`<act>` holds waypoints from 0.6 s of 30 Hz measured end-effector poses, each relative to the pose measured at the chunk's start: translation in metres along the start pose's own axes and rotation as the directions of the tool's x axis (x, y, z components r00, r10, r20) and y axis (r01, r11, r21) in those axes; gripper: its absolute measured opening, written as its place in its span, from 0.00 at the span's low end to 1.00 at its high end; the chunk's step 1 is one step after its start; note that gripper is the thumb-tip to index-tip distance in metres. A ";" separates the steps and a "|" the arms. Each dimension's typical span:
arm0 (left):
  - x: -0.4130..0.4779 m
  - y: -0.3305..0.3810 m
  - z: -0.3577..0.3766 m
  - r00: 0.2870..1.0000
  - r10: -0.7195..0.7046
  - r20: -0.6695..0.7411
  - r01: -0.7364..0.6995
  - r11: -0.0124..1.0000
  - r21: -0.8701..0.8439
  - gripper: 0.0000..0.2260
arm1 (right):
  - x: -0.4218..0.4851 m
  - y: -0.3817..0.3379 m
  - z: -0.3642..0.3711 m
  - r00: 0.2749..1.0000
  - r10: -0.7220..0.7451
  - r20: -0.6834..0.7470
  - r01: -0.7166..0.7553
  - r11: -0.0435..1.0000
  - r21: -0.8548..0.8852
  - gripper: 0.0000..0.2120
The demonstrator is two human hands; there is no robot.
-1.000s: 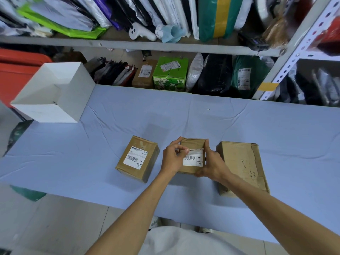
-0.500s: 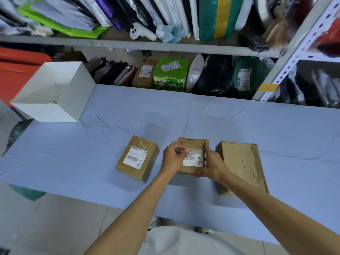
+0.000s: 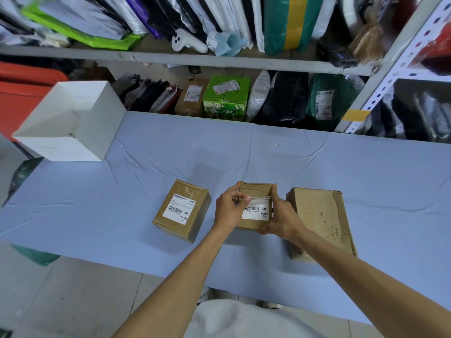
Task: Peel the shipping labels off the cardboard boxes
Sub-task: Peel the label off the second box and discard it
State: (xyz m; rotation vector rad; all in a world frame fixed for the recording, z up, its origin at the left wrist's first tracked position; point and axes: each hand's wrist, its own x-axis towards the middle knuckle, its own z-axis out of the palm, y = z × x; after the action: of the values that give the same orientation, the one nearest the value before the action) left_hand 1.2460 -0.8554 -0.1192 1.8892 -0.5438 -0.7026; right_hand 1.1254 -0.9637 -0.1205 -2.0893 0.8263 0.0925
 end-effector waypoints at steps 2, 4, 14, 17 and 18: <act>0.000 0.000 0.000 1.000 0.001 0.001 -0.001 1.000 -0.001 0.05 | 0.001 0.000 0.000 1.000 0.000 -0.002 0.000 1.000 0.009 0.68; 0.001 0.001 0.001 1.000 0.004 -0.004 -0.004 1.000 0.003 0.06 | 0.001 0.000 0.000 1.000 0.003 -0.002 -0.003 1.000 0.012 0.68; 0.003 0.001 0.003 1.000 -0.008 0.002 0.008 1.000 0.005 0.06 | 0.002 0.001 0.000 1.000 -0.002 -0.011 0.002 1.000 -0.007 0.67; 0.003 0.001 0.003 1.000 -0.012 0.006 0.012 1.000 0.007 0.06 | 0.002 0.002 0.000 1.000 -0.003 -0.013 0.003 1.000 0.006 0.67; 0.003 0.001 0.003 1.000 -0.010 0.007 0.010 1.000 0.010 0.06 | 0.001 0.002 0.000 1.000 -0.006 -0.015 0.006 1.000 0.007 0.67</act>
State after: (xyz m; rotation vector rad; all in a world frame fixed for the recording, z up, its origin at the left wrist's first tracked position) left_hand 1.2462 -0.8596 -0.1201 1.9004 -0.5438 -0.7147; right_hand 1.1249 -0.9656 -0.1226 -2.0878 0.8276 0.0707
